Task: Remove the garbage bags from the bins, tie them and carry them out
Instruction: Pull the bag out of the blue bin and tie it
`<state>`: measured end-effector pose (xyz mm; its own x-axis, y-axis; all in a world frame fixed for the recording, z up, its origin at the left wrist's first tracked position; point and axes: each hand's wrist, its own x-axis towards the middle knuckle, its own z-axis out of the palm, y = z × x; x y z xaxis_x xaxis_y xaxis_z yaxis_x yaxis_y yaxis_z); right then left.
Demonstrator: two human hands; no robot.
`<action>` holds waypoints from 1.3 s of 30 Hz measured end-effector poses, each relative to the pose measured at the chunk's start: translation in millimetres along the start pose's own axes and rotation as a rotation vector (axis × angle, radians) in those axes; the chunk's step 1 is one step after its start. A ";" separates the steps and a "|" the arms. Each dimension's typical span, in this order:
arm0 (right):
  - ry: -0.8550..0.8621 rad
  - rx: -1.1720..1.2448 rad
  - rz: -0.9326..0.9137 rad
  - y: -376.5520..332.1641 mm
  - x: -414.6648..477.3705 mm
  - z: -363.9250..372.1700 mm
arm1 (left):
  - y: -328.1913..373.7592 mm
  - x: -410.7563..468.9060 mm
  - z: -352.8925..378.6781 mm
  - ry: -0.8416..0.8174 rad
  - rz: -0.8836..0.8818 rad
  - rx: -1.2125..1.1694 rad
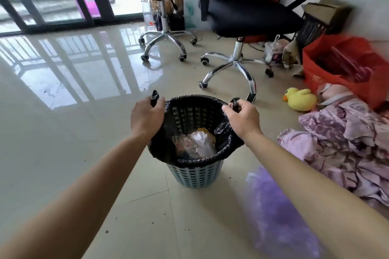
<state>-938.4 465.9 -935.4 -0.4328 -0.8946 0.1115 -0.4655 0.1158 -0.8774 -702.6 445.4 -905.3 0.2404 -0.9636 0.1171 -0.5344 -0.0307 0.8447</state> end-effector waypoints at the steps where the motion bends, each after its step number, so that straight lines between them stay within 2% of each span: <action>1: -0.007 0.013 -0.012 -3.5 2.2 -2.4 | 3.0 3.1 -1.6 0.008 0.017 -0.055; 5: 0.176 0.061 -0.168 -23.6 18.4 -16.8 | 21.8 22.8 -9.6 0.139 0.093 -0.274; 8: 0.097 0.003 -0.193 -29.1 23.7 -18.5 | 32.2 24.4 -10.8 0.152 0.146 -0.268; 10: 0.065 -0.005 -0.286 -37.7 24.7 -22.9 | 37.8 20.2 -13.5 0.170 0.256 -0.204; 12: 0.113 0.021 -0.408 -56.9 24.6 -31.1 | 45.0 18.7 -20.7 0.228 0.357 -0.215; 14: 0.159 0.026 -0.477 -66.2 25.3 -35.9 | 43.8 20.3 -26.9 0.261 0.380 -0.240; 16: 0.132 -0.002 -0.415 -58.3 20.9 -32.5 | 28.5 17.6 -29.2 0.255 0.342 -0.204; 19: -0.040 -0.082 -0.160 -14.7 3.4 -13.9 | -13.7 6.2 -24.4 0.171 0.266 -0.143; 21: -0.145 -0.164 -0.078 16.7 -9.7 0.7 | -41.0 -4.2 -19.9 0.055 0.210 -0.073; 25: -0.224 -0.152 -0.032 61.5 -30.5 15.4 | -79.1 -26.2 -11.8 -0.172 0.142 0.010; 30: -0.201 -0.168 -0.114 99.1 -26.8 6.9 | -114.0 -52.7 3.2 -0.283 0.338 0.170; 33: -0.245 -0.247 -0.158 102.0 -24.6 6.4 | -109.4 -60.3 16.3 -0.279 0.212 0.139; 35: -0.278 -0.283 -0.156 95.2 -22.2 11.8 | -92.6 -59.9 24.8 -0.252 0.043 0.081; 39: -0.319 -0.322 -0.016 84.5 -9.1 24.9 | -67.5 -60.9 38.7 -0.122 -0.332 -0.155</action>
<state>-954.7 473.1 -1022.1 -0.1870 -0.9799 -0.0697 -0.7084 0.1837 -0.6815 -712.5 495.9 -989.7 0.2764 -0.9327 -0.2316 -0.3123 -0.3151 0.8962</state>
